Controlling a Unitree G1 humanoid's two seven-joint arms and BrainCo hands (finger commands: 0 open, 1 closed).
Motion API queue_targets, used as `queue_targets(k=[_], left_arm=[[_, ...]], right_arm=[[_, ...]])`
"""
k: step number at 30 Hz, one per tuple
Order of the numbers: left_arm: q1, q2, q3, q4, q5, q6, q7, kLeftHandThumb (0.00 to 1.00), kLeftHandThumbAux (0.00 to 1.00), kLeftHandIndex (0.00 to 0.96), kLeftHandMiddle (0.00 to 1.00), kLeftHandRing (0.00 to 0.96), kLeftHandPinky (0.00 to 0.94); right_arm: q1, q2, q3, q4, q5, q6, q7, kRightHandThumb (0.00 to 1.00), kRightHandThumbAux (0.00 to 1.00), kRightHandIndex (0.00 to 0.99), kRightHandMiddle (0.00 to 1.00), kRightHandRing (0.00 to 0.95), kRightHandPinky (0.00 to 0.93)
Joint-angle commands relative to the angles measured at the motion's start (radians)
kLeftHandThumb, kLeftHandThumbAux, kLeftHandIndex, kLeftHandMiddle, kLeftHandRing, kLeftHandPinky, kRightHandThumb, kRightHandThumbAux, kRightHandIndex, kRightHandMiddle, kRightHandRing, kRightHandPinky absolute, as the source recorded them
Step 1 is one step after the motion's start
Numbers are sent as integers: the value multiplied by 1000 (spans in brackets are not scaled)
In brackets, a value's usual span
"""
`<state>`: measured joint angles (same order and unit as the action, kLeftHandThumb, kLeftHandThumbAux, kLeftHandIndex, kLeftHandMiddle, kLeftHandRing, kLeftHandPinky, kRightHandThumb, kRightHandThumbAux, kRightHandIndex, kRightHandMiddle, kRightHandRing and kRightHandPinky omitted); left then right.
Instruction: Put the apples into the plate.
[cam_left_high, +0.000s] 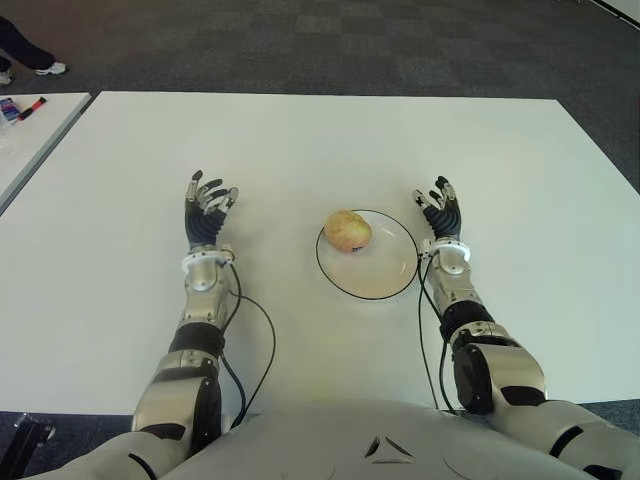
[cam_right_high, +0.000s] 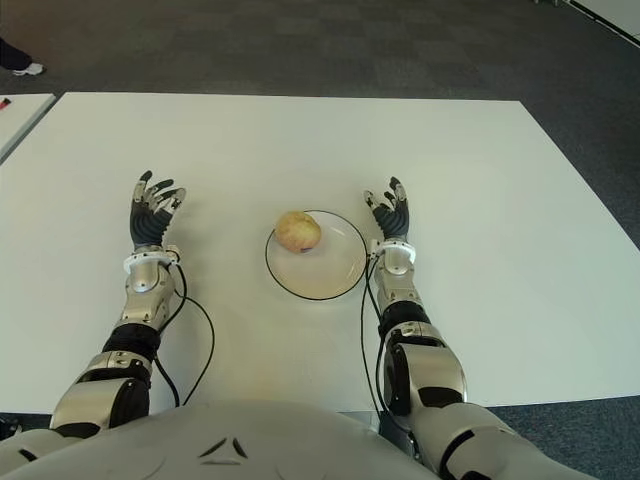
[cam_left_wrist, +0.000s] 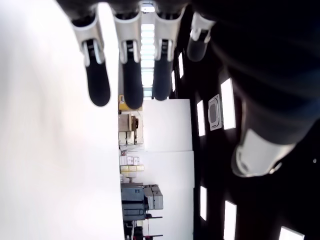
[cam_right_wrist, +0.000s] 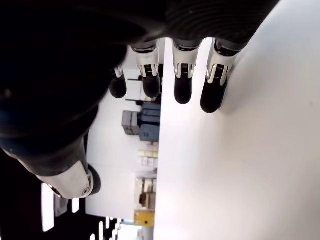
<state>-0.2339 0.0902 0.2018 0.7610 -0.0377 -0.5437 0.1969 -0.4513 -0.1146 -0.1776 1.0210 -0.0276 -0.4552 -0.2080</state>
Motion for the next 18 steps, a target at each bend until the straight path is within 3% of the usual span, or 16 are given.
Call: queue_targets(k=[1, 18], left_arm=[[-19, 8, 9, 34, -10, -25, -23, 189, 683, 106, 260, 315, 367], [-42, -1, 41, 92, -88, -97, -127, 132, 695, 131, 275, 322, 381]], right_arm=[[-2, 21, -11, 28, 24, -7, -2, 115, 686, 0, 61, 103, 187], [13, 45, -40, 51, 68, -31, 27, 107, 683, 0, 51, 86, 166]])
